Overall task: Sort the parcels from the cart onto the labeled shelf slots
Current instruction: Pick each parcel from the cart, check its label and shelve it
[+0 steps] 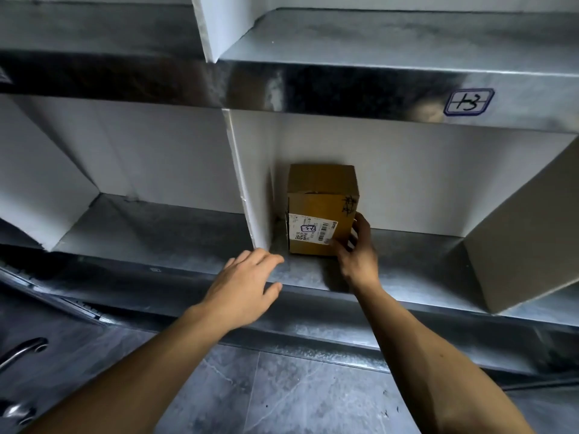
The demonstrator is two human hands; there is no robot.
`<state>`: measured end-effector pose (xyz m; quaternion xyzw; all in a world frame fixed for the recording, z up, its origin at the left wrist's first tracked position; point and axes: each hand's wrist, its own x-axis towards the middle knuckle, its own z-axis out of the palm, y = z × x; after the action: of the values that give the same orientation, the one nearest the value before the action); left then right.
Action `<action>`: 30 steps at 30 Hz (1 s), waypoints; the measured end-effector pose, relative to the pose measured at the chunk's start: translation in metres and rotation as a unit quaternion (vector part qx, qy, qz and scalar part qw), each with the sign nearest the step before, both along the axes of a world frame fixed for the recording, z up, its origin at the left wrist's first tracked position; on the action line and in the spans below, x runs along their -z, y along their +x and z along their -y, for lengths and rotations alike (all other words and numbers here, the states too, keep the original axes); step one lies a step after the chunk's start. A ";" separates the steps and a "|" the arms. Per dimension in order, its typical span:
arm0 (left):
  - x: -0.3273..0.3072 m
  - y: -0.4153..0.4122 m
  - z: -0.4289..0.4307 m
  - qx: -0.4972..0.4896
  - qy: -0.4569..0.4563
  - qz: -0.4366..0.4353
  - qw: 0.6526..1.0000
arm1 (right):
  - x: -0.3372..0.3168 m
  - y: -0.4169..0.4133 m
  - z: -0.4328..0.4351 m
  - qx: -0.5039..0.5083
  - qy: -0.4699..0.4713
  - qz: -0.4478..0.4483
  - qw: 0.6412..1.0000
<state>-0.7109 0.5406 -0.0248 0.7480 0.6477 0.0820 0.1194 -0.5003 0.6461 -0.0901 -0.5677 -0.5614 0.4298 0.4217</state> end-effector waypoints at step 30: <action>-0.003 0.171 0.038 0.250 0.040 -0.032 0.967 | -0.052 0.174 0.244 0.053 -0.012 0.635 0.771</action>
<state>-0.5395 0.5023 -0.0220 0.8924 0.4400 0.0520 0.0853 -0.3259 0.4024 -0.0383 -0.7455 -0.6648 -0.0442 -0.0154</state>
